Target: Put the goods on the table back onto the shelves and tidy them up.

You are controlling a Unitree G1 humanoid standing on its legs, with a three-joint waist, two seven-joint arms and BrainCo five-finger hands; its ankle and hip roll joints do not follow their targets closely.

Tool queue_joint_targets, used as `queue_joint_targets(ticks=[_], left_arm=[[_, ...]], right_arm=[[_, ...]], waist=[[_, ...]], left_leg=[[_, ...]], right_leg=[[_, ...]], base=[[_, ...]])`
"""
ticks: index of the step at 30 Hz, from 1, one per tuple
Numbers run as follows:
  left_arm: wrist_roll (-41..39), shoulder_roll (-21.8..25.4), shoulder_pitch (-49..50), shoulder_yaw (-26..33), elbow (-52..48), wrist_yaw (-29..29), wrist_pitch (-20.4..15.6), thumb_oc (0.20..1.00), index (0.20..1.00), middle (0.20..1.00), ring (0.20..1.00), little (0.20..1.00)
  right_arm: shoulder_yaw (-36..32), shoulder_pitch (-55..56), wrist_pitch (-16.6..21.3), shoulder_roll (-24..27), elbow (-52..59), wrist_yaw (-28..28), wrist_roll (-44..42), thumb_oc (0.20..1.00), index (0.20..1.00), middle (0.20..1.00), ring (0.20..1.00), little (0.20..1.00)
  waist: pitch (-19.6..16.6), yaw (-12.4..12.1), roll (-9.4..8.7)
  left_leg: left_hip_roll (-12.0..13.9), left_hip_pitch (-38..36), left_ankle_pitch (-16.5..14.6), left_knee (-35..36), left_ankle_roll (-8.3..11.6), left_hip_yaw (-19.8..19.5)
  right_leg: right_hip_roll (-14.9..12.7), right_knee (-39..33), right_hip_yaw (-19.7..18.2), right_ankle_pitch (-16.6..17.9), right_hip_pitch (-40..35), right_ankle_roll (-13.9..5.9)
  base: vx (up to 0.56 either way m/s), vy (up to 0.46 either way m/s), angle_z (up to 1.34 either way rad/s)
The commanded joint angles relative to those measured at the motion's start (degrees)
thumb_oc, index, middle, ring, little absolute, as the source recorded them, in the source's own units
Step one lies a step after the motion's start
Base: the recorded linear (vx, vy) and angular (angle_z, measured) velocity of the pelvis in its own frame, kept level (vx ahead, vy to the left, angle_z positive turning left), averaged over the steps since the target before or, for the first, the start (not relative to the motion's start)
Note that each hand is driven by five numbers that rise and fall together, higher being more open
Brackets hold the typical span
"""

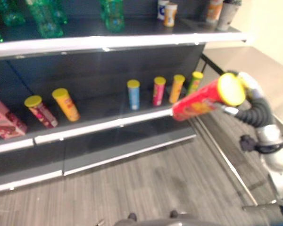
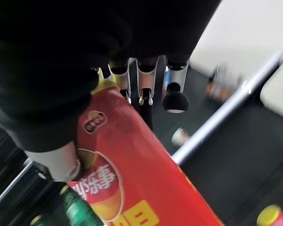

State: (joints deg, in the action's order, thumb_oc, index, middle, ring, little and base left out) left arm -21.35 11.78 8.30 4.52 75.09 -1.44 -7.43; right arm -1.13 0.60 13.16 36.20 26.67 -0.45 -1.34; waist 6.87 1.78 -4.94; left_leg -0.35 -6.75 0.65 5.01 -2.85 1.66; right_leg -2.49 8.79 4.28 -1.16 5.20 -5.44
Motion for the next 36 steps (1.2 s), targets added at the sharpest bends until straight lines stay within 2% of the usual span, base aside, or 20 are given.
queue_joint_targets(ticks=[1,4,6,9,11,12,14,15,16,17,21,23,24,27,30,31,32,33,35,36], left_arm=[[-0.38,-1.47,-3.18,-0.92,0.15,-1.27,-1.37,1.000,1.000,1.000,1.000,1.000],[-0.39,-2.22,-2.90,-2.49,-1.82,-1.31,-1.83,1.000,1.000,1.000,1.000,1.000],[-1.36,-2.20,-3.63,-4.09,-3.66,-0.83,-2.22,1.000,1.000,1.000,1.000,1.000],[-2.97,-2.20,-4.06,-3.59,-4.20,-0.09,-2.36,1.000,1.000,1.000,1.000,1.000],[-4.10,-2.50,-4.18,-3.85,-4.88,0.16,-2.65,1.000,1.000,1.000,1.000,1.000],[-4.40,-2.78,-4.31,-4.99,-5.32,-0.17,-2.45,1.000,1.000,1.000,1.000,1.000],[-4.37,-2.74,-4.71,-5.80,-5.28,0.04,-2.19,1.000,1.000,1.000,1.000,1.000],[-4.37,-2.78,-4.72,-5.74,-5.27,0.04,-2.19,1.000,1.000,1.000,1.000,1.000],[-4.57,-2.78,-5.17,-6.74,-4.74,0.34,-1.96,1.000,1.000,1.000,1.000,1.000],[-4.96,-2.77,-5.35,-6.86,-4.75,0.41,-1.84,1.000,1.000,1.000,1.000,1.000],[-7.33,-2.41,-5.43,-5.77,-4.51,1.72,-2.43,1.000,1.000,1.000,1.000,1.000],[-7.39,-2.57,-4.95,-5.49,-4.73,1.59,-2.64,1.000,1.000,1.000,1.000,1.000],[-6.47,-2.90,-4.57,-5.44,-4.59,1.34,-2.40,1.000,1.000,1.000,1.000,1.000],[-4.41,-2.31,-5.86,-6.80,-4.44,1.25,-2.23,1.000,1.000,1.000,1.000,1.000],[0.96,0.41,-7.08,-9.82,-5.66,0.78,-1.48,1.000,1.000,1.000,1.000,1.000],[0.97,0.44,-7.08,-9.83,-5.68,0.78,-1.46,1.000,1.000,1.000,1.000,1.000],[0.87,0.83,-6.82,-9.82,-6.21,0.69,-1.22,1.000,1.000,1.000,1.000,1.000],[1.25,1.37,-6.43,-9.25,-5.75,0.94,-0.93,1.000,1.000,1.000,1.000,1.000],[1.87,1.43,-6.19,-9.16,-5.10,0.78,-0.63,1.000,1.000,1.000,1.000,1.000],[2.86,1.44,-5.89,-9.12,-4.37,0.29,-0.40,1.000,1.000,1.000,1.000,1.000]], right_arm=[[1.89,-3.32,3.29,0.36,3.84,2.12,-7.02,0.200,0.200,0.200,0.200,0.200],[4.25,-4.08,3.26,0.35,3.44,2.98,-8.13,0.200,0.200,0.200,0.200,0.200],[7.75,-6.42,2.61,-0.31,1.97,3.24,-9.21,0.200,0.200,0.200,0.200,0.200],[10.21,-8.00,2.25,-0.73,1.35,3.74,-9.99,0.200,0.200,0.200,0.200,0.200],[11.75,-9.05,2.27,-0.71,0.83,4.06,-10.22,0.200,0.200,0.200,0.200,0.200],[13.56,-10.59,1.97,-0.92,-0.42,3.57,-9.76,0.200,0.200,0.200,0.200,0.200],[15.29,-12.58,1.76,-1.15,-1.03,3.41,-9.08,0.200,0.200,0.200,0.200,0.200],[15.39,-12.70,1.79,-1.13,-1.12,3.38,-9.07,0.200,0.200,0.200,0.200,0.200],[16.94,-14.35,1.88,-1.20,-1.87,2.92,-9.30,0.200,0.200,0.200,0.200,0.200],[17.32,-14.79,1.95,-1.09,-2.40,2.47,-9.16,0.200,0.200,0.200,0.200,0.200],[17.80,-13.92,1.60,-0.94,-3.24,1.19,-8.77,0.200,0.200,0.200,0.200,0.200],[17.31,-13.12,1.53,-0.72,-3.17,1.27,-8.70,0.200,0.200,0.200,0.200,0.200],[16.65,-11.55,0.93,-0.59,-2.29,1.70,-7.73,0.200,0.200,0.200,0.200,0.200],[15.25,-9.17,0.20,-1.62,-2.47,2.04,-6.40,0.200,0.200,0.200,0.200,0.200],[14.02,-7.02,-1.03,-4.26,-3.43,2.00,-4.48,0.200,0.200,0.200,0.200,0.200],[14.02,-7.02,-1.02,-4.30,-3.44,2.00,-4.47,0.200,0.200,0.200,0.200,0.200],[14.21,-7.25,-1.41,-5.00,-3.59,1.97,-3.85,0.200,0.200,0.200,0.200,0.200],[14.34,-7.69,-1.41,-5.92,-3.84,1.78,-3.43,0.200,0.200,0.200,0.200,0.200],[14.26,-7.78,-1.53,-6.17,-3.77,1.74,-3.35,0.200,0.200,0.200,0.200,0.200],[14.01,-7.24,-1.46,-5.85,-3.85,1.98,-3.47,0.200,0.200,0.200,0.200,0.200]], waist=[[-1.24,0.43,-1.55],[-1.46,0.49,-1.17],[-0.51,0.01,-1.05],[0.01,-0.63,-1.16],[0.17,-0.84,-1.72],[-0.27,-1.03,-2.02],[-0.47,-1.26,-1.35],[-0.46,-1.22,-1.32],[-0.50,-1.35,-0.10],[-0.48,-1.17,0.56],[-0.25,-1.21,2.50],[-0.60,-1.25,3.04],[-1.24,-1.28,4.19],[-1.54,-1.08,3.51],[-1.17,-1.29,2.49],[-1.20,-1.31,2.35],[-0.77,-1.52,2.28],[0.07,-2.01,2.39],[0.64,-1.49,2.08],[1.01,-0.71,2.13]], left_leg=[[-2.80,-2.02,-7.24,-2.61,1.92,-3.15],[-2.94,-0.61,-9.60,-7.56,2.13,-2.55],[-3.73,3.90,-9.92,-18.18,4.72,-0.50],[-2.94,7.17,-8.68,-24.86,6.25,0.10],[0.79,8.75,-8.28,-25.38,6.82,1.85],[5.04,8.33,-8.24,-20.46,5.92,2.75],[8.76,7.65,-4.59,-13.79,6.14,1.70],[8.80,7.31,-4.29,-13.16,6.23,1.75],[13.84,9.77,2.06,-6.98,7.97,-1.25],[15.55,10.12,4.21,-4.39,8.69,-1.87],[20.12,13.71,8.33,-0.11,11.15,-3.43],[20.29,13.87,8.42,-0.99,11.19,-2.90],[19.09,14.11,6.58,-3.95,11.91,-3.62],[15.30,16.98,3.46,-10.45,11.64,-4.18],[9.60,16.34,-0.76,-12.08,7.48,-2.04],[9.44,16.38,-0.78,-12.13,7.39,-1.97],[8.07,15.52,-1.41,-12.12,6.33,-1.24],[6.84,13.65,-2.36,-11.75,4.98,0.62],[6.09,11.96,-2.78,-11.13,4.35,1.23],[5.50,10.29,-2.93,-10.13,3.88,1.52]], right_leg=[[2.63,-4.59,0.00,1.10,-3.40,1.90],[2.35,-6.75,-0.25,1.47,-4.77,2.15],[1.66,-9.58,-0.87,2.27,-7.18,2.62],[1.37,-11.57,-1.17,2.55,-9.05,2.93],[0.01,-12.35,-1.06,2.43,-10.03,2.51],[-1.92,-12.24,-1.05,1.99,-9.78,1.82],[-2.60,-11.69,-1.94,0.84,-9.48,1.37],[-2.54,-11.57,-1.95,0.74,-9.46,1.44],[-3.47,-10.82,-3.37,-1.10,-9.56,0.70],[-3.66,-10.38,-3.74,-2.04,-9.77,0.58],[-6.65,-9.08,-4.96,-4.71,-11.65,-1.41],[-7.61,-8.93,-5.25,-4.69,-12.38,-2.06],[-10.13,-8.15,-5.81,-4.19,-12.96,-2.86],[-13.97,-7.17,-5.10,-2.60,-13.55,-4.01],[-18.60,1.29,-4.49,4.17,-9.34,-2.51],[-18.77,1.29,-4.55,4.19,-9.29,-2.60],[-20.42,3.56,-3.16,7.75,-8.14,-1.83],[-23.23,6.67,2.49,10.02,-6.94,-0.42],[-22.04,9.05,3.44,9.62,-5.71,0.27],[-17.73,10.24,3.05,5.73,-3.46,1.35]], base=[[0.19,0.012,0.23],[0.10,0.012,0.14],[0.04,0.046,0.09],[0.02,0.046,0.01],[0.08,0.117,-0.11],[0.12,0.236,-0.09],[0.10,0.223,-0.07],[0.12,0.343,-0.19],[0.13,0.344,-0.15],[0.12,0.346,0.02],[0.17,0.421,-0.05],[0.18,0.452,-0.19],[0.28,0.743,-0.29],[0.14,0.423,0.11],[0.13,0.569,0.39],[0.04,0.299,0.23],[0.04,0.423,-0.05],[0.08,0.546,-0.25],[0.07,0.345,-0.34],[0.06,0.201,-0.22]])
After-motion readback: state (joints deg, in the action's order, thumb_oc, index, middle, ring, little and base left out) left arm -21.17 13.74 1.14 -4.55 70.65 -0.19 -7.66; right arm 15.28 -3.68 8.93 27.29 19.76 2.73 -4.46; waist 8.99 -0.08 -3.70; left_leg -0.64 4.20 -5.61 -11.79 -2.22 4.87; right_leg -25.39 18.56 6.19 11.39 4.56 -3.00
